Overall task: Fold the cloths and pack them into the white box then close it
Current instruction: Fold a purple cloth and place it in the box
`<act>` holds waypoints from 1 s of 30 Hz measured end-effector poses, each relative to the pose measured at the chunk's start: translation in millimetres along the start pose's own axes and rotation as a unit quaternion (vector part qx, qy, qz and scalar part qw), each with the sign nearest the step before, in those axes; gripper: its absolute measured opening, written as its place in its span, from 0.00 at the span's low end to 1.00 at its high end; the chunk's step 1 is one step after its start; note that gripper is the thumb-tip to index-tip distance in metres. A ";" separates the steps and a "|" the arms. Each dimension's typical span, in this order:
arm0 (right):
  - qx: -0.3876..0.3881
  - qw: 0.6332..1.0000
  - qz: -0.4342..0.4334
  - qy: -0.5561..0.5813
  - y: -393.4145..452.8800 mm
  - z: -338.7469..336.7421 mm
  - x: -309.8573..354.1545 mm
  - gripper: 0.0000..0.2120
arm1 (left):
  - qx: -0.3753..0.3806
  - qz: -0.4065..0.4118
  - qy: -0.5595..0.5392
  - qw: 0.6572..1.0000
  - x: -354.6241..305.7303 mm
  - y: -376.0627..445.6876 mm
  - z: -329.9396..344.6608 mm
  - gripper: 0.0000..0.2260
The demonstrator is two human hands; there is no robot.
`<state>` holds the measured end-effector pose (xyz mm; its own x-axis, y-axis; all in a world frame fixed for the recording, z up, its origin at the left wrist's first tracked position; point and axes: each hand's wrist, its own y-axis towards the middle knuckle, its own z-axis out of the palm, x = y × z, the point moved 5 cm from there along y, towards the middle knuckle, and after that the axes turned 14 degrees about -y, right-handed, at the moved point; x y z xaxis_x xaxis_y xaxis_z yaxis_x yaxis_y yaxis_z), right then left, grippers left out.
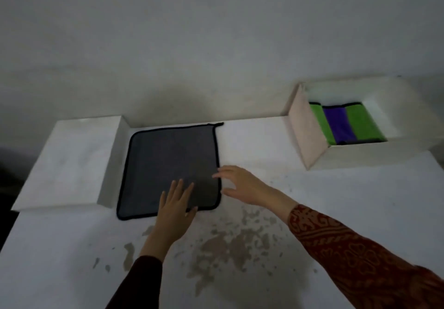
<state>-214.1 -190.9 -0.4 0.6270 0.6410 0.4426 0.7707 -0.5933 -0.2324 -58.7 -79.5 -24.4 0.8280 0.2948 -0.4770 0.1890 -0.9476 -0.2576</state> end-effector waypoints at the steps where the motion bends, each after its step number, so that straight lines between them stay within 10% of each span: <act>1: 0.015 1.000 -0.003 -0.008 3.8 16.0 10.4 0.21 | 0.006 -0.007 -0.004 1.000 12.0 -3.6 2.2 0.28; 13: -0.112 0.982 -0.028 -0.150 24.9 57.2 42.0 0.03 | 0.004 0.026 0.019 0.999 55.3 -12.4 16.4 0.30; 21: -0.147 0.953 -0.110 -0.240 32.7 9.8 56.5 0.14 | -0.069 -0.008 0.094 0.993 82.0 -7.3 -24.6 0.20; 30: -0.202 0.968 -0.022 -0.149 -95.2 -30.1 7.1 0.17 | -0.097 0.086 -0.114 0.985 36.5 -68.3 -57.4 0.21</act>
<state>-286.4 -144.5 50.9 0.6461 0.7461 0.1608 0.7277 -0.6657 0.1650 -11.1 -11.1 24.1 0.7205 0.1266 -0.6818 0.1715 -0.9852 -0.0016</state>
